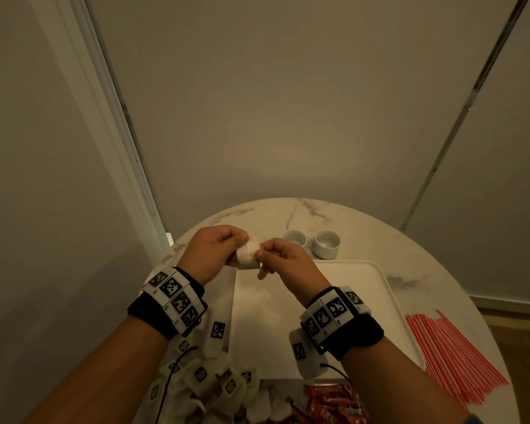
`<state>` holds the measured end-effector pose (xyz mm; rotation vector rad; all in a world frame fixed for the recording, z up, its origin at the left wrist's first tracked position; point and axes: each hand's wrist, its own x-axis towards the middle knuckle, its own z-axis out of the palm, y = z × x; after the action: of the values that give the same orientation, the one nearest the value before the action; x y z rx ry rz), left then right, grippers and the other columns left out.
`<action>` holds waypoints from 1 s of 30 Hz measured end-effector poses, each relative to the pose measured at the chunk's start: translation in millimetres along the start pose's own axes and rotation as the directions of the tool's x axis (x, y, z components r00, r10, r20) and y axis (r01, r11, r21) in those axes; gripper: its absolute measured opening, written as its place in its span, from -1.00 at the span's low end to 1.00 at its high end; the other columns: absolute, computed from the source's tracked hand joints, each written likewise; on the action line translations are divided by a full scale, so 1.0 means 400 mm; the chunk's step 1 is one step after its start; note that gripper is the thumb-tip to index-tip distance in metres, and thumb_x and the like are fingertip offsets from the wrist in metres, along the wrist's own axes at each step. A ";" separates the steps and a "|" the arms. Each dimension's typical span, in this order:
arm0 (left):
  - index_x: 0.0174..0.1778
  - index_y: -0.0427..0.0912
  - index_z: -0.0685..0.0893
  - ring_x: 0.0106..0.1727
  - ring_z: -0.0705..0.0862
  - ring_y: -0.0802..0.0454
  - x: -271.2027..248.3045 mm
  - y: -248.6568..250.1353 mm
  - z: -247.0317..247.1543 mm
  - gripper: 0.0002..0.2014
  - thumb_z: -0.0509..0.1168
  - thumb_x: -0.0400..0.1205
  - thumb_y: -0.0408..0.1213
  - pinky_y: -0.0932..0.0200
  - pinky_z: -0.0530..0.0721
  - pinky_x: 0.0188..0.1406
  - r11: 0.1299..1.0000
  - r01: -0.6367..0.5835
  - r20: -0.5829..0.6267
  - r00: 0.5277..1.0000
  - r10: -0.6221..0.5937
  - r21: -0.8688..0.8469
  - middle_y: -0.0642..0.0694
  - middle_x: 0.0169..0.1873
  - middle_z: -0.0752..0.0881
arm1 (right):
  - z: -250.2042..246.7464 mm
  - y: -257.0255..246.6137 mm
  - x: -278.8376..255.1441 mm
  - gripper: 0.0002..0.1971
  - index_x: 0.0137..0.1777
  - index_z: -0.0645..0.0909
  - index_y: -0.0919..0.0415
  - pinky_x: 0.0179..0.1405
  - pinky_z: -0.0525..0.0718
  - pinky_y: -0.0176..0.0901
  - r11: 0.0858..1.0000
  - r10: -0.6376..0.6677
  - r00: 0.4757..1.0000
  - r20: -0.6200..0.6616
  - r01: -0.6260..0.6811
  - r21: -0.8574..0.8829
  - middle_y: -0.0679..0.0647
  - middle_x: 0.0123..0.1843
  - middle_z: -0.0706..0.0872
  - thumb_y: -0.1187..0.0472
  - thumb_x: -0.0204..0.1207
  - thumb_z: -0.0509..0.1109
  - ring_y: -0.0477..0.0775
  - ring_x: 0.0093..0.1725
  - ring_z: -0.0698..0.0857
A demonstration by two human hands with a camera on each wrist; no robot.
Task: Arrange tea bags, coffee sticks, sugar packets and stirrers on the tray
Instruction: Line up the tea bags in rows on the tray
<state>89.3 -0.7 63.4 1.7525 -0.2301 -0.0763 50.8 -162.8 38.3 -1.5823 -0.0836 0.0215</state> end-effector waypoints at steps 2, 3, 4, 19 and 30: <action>-0.12 -0.34 0.77 -0.45 0.65 0.12 -0.004 0.006 0.003 -0.86 0.32 0.63 -0.39 0.26 0.67 -0.46 1.000 -0.005 -0.047 0.999 0.005 -0.001 -0.13 -0.39 0.71 | -0.005 -0.003 -0.004 -0.89 -0.15 0.62 0.31 -0.29 0.56 -0.27 0.999 0.012 1.000 0.007 -0.011 -0.047 0.06 -0.45 0.62 0.30 0.60 0.37 0.00 -0.48 0.57; -0.12 -0.32 0.77 -0.48 0.63 0.14 -0.005 0.008 0.005 -0.86 0.32 0.64 -0.39 0.28 0.67 -0.48 1.000 -0.010 -0.085 0.996 0.010 0.002 -0.10 -0.41 0.69 | -0.006 -0.004 -0.008 -0.87 -0.17 0.64 0.27 -0.26 0.55 -0.17 0.998 0.018 1.000 0.014 -0.017 -0.055 0.03 -0.48 0.60 0.27 0.60 0.37 0.02 -0.48 0.55; -0.14 -0.31 0.77 -0.49 0.62 0.13 -0.005 0.011 0.006 -0.86 0.31 0.64 -0.38 0.28 0.67 -0.48 1.000 -0.014 -0.129 0.992 0.013 -0.001 -0.10 -0.42 0.68 | -0.007 -0.002 -0.014 -0.85 -0.18 0.66 0.23 -0.24 0.54 -0.08 0.998 0.020 1.000 0.020 -0.019 -0.060 0.00 -0.50 0.57 0.26 0.62 0.35 0.03 -0.48 0.54; -0.10 -0.24 0.72 -0.33 0.77 -0.05 -0.048 0.068 0.010 -0.87 0.28 0.67 -0.33 0.12 0.76 -0.39 0.914 0.095 -0.120 0.981 -0.154 -0.395 -0.16 -0.32 0.78 | 0.034 0.101 -0.034 -0.59 -0.09 0.77 0.26 -0.36 0.61 -0.23 0.970 0.242 0.959 0.151 -0.243 -0.008 0.17 -0.20 0.70 0.58 0.53 0.09 0.00 -0.43 0.62; -0.03 -0.31 0.72 -0.19 0.72 -0.35 -0.076 0.092 -0.011 -0.84 0.28 0.67 -0.32 0.07 0.77 -0.41 0.966 0.057 -0.025 0.998 -0.065 -0.253 -0.44 -0.15 0.72 | 0.060 0.071 -0.024 -0.56 0.34 0.59 0.06 -0.27 0.72 -0.04 0.885 0.355 0.837 0.416 -0.445 0.141 0.21 0.24 0.70 0.22 0.44 0.24 0.25 -0.07 0.78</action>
<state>56.1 2.9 97.8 1.5058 -0.1360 -0.1165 40.9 -139.7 9.3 -1.3165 -0.0455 0.6538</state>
